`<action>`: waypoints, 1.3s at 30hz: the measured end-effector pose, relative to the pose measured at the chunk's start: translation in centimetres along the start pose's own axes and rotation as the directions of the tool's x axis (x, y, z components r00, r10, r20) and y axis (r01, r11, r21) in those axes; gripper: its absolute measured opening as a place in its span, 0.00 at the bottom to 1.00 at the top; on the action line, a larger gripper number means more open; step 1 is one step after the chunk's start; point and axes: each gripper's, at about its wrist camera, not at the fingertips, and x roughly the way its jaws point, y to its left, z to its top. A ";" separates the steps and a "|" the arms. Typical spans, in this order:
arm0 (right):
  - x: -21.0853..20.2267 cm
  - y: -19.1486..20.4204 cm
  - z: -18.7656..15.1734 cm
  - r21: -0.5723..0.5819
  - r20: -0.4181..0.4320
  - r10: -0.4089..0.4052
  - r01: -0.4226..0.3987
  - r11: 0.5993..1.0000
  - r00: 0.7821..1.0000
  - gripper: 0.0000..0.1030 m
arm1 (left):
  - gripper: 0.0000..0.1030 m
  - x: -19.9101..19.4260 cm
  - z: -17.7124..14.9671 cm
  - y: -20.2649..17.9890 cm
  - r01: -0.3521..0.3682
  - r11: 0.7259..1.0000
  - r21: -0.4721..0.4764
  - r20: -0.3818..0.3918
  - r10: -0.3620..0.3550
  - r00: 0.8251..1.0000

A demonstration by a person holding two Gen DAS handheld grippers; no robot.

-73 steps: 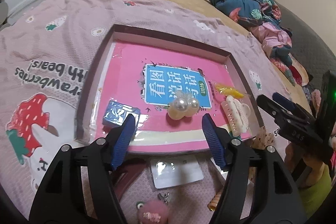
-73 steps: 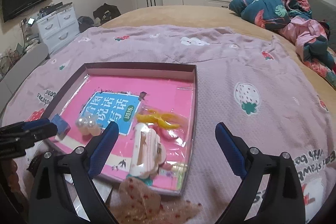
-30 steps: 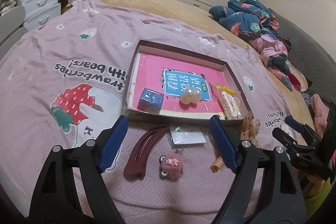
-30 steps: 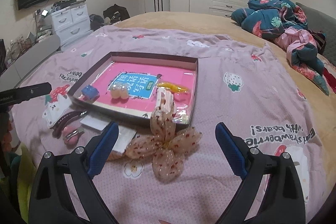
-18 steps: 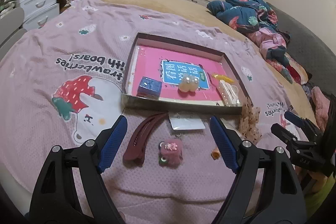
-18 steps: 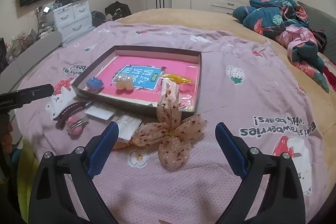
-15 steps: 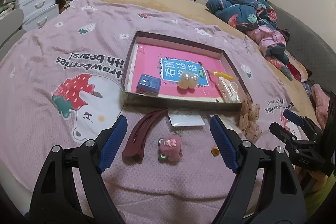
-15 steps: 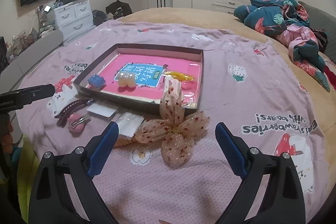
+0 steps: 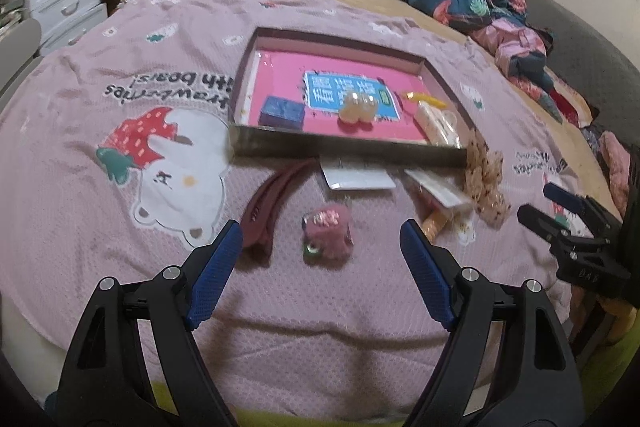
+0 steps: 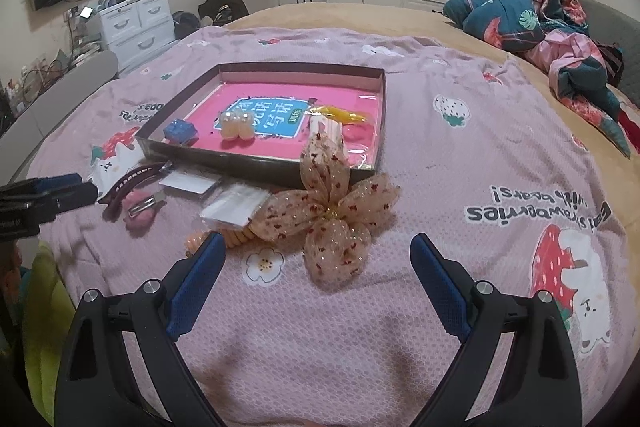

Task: Organize jewelry
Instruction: 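Move the left gripper to the pink pom-pom clip while the right approaches the polka-dot bow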

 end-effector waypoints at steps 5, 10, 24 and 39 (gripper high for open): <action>0.4 -0.7 -0.6 0.017 -0.014 0.000 0.001 1.000 1.000 0.90 | 0.71 0.9 -0.3 -0.6 0.003 1.000 0.016 -0.023 -0.003 1.000; 0.5 -1.6 -1.1 0.027 -0.012 -0.001 0.001 1.000 1.000 0.90 | 0.71 2.2 -0.5 -1.3 -0.001 0.999 0.033 -0.051 0.003 0.999; 2.9 -3.3 -1.6 0.069 -0.036 0.005 -0.002 0.998 0.999 0.90 | 0.70 6.0 -0.5 -1.8 -0.033 0.999 0.034 -0.114 0.036 0.993; 6.3 -2.6 -0.9 0.036 -0.087 0.012 -0.009 0.999 0.996 0.35 | 0.26 6.5 -0.6 -1.6 -0.037 0.999 0.026 -0.104 0.040 0.994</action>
